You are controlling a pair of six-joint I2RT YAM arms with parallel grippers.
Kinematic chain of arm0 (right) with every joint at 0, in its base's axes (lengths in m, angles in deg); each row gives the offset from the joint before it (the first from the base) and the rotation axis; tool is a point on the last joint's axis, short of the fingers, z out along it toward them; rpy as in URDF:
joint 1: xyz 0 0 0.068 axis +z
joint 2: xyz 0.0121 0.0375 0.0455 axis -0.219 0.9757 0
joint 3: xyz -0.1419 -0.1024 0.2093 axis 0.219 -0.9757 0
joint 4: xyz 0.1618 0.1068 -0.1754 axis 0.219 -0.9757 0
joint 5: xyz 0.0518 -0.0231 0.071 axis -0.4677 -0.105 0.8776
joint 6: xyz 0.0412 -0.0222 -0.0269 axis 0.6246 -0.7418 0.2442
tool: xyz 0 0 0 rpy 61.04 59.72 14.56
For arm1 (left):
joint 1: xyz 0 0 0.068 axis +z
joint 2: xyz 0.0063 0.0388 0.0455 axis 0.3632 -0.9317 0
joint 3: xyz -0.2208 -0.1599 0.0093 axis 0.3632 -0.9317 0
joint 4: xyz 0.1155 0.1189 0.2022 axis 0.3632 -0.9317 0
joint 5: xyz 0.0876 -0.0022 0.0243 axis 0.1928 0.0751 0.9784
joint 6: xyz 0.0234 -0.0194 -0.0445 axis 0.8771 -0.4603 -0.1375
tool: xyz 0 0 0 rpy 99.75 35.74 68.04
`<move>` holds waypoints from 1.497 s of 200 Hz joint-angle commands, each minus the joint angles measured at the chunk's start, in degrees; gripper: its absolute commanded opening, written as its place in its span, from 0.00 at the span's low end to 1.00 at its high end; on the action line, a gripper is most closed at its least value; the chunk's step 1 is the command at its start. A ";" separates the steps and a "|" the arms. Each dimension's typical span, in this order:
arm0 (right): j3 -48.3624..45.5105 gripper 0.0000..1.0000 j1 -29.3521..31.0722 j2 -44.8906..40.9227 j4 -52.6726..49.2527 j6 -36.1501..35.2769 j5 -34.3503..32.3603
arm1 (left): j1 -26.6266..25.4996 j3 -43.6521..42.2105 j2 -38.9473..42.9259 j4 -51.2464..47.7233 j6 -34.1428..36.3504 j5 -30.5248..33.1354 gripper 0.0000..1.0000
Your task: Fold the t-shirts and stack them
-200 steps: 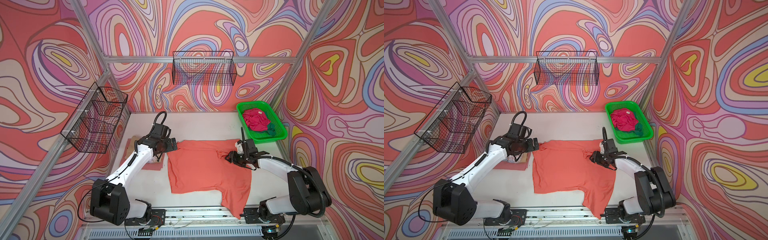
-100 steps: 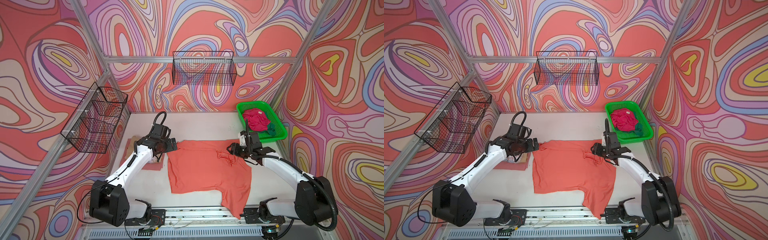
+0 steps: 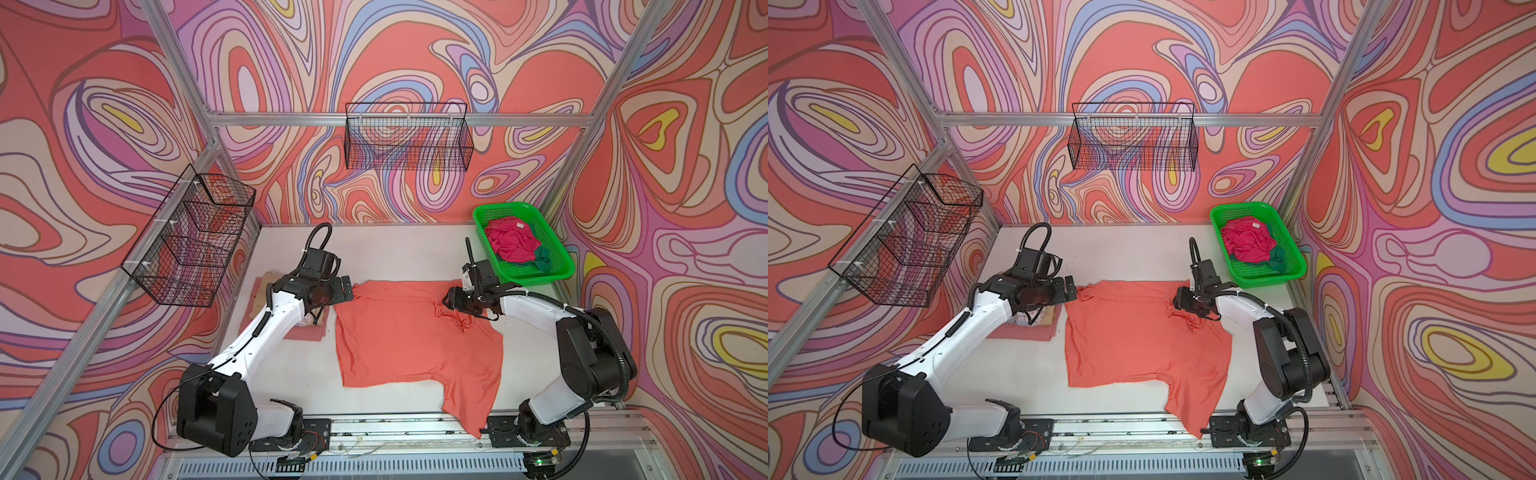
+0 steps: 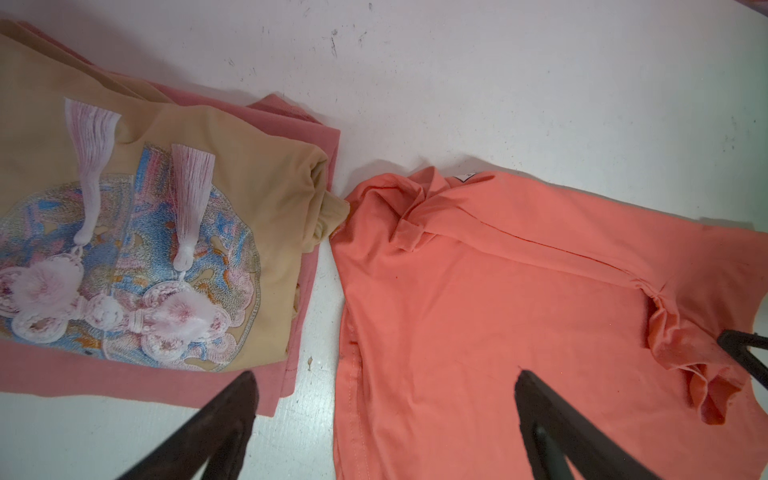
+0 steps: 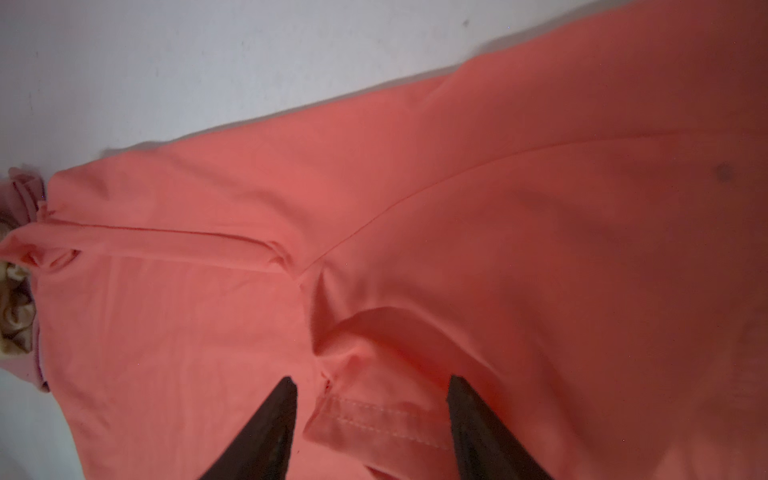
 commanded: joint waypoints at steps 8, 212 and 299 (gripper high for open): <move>-3.10 0.61 2.36 -3.94 1.45 2.36 3.02 | -0.24 -0.24 0.72 -0.01 0.54 0.08 0.98; -2.51 0.57 0.21 -1.17 -3.85 -0.77 2.19 | -0.30 -0.45 1.30 0.34 0.75 -0.11 0.98; -3.10 0.55 3.75 -6.07 -4.24 0.14 2.11 | -0.41 -0.63 1.56 0.45 0.80 -0.44 0.98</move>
